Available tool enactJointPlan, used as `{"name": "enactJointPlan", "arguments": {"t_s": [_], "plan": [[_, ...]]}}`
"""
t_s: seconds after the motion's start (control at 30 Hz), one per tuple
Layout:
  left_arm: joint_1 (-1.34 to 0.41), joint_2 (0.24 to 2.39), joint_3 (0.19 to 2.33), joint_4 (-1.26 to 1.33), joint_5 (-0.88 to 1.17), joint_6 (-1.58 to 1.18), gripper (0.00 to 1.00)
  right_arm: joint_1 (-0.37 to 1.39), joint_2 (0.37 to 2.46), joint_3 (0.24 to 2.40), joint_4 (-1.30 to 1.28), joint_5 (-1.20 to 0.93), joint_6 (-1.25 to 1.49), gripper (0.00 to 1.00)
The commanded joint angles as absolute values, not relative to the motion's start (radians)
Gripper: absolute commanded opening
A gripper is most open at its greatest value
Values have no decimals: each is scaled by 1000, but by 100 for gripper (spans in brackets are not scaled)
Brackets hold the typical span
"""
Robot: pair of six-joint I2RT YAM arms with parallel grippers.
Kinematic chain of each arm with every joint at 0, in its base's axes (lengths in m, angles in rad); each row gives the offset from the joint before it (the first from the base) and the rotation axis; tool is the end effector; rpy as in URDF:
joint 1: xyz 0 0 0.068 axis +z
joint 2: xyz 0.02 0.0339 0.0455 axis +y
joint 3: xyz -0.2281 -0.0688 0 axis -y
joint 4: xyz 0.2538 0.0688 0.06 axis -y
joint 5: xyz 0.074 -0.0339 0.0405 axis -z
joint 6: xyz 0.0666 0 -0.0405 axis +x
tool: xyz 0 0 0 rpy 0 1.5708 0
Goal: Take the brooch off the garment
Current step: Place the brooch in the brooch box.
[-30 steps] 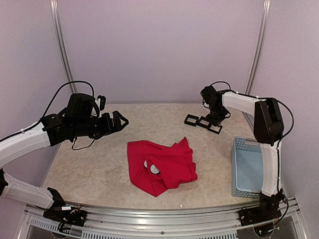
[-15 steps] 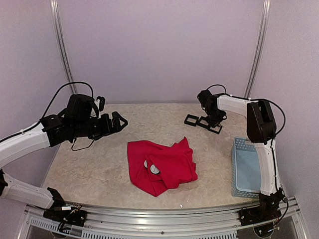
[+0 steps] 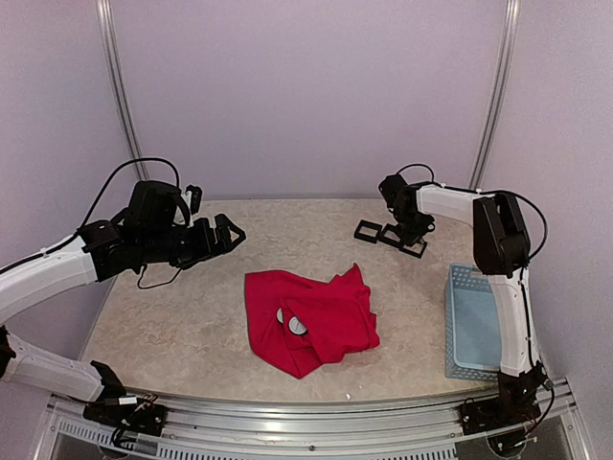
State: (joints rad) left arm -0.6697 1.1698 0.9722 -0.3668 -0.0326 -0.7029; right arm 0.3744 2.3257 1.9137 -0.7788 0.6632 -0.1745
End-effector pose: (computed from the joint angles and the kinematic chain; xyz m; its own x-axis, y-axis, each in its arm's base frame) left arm 0.2447 -0.1910 0.2573 -0.7071 -0.2642 -0.6559 0.1858 0.8255 -0.5329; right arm 0.4616 0.1373 0.1155 -0.8381 -0.4763 -0.2660 -0.2246 0.7456 -0.6274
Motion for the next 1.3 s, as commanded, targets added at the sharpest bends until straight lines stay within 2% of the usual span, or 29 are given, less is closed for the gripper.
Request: {"name": "enactJointPlan", "arguments": {"t_s": [0.0,0.5,0.93,1.17,1.27], "plan": [[-660,1178,974,-353,-22,-701,99,367,2334,1877,-762,662,-161,0],[-649,1197,975,-335,-6,-691,99,367,2333,1849,-762,634,-149,0],[-642,1196,961,-294,-6,-703,99,367,2260,1848,-815,518,-111,28],[-641,1198,959,-301,25,-701,99,368,2208,1819,-816,482,-92,39],[-641,1189,954,-301,22,-709,99,367,2184,1810,-816,469,-81,49]]}}
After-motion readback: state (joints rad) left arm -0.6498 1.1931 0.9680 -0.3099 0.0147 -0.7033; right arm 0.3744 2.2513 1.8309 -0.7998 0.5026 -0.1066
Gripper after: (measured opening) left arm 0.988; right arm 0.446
